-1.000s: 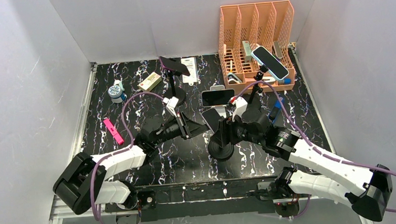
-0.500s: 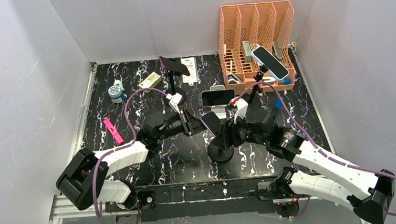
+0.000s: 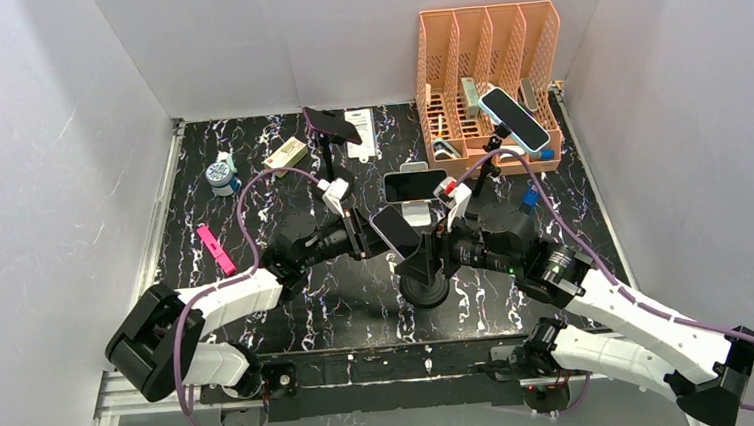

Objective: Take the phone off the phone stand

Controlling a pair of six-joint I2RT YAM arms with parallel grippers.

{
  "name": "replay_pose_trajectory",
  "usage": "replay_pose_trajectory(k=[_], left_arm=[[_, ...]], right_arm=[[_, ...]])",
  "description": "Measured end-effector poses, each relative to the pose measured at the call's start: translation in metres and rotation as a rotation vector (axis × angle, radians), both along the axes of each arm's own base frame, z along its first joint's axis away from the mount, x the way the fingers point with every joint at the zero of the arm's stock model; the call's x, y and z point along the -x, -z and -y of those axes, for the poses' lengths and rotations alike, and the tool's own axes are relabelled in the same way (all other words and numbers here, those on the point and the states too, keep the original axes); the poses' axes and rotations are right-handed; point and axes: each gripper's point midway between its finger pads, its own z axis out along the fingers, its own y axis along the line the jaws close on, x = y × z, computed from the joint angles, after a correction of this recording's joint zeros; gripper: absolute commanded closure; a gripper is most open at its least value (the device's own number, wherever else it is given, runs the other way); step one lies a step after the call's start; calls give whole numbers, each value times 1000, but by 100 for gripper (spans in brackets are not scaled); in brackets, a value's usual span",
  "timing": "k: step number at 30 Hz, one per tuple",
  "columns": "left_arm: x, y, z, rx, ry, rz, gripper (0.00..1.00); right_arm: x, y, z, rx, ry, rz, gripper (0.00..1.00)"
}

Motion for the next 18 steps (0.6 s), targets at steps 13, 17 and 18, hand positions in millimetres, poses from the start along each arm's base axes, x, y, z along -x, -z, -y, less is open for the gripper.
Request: replay_pose_trajectory(k=[13, 17, 18], left_arm=[[2, 11, -7, -68, -19, -16, 26], [4, 1, -16, -77, -45, 3, 22], [5, -4, -19, -77, -55, 16, 22]], right_arm=[[-2, -19, 5, -5, 12, 49, 99], [-4, -19, 9, 14, 26, 58, 99], [-4, -20, 11, 22, 28, 63, 99]])
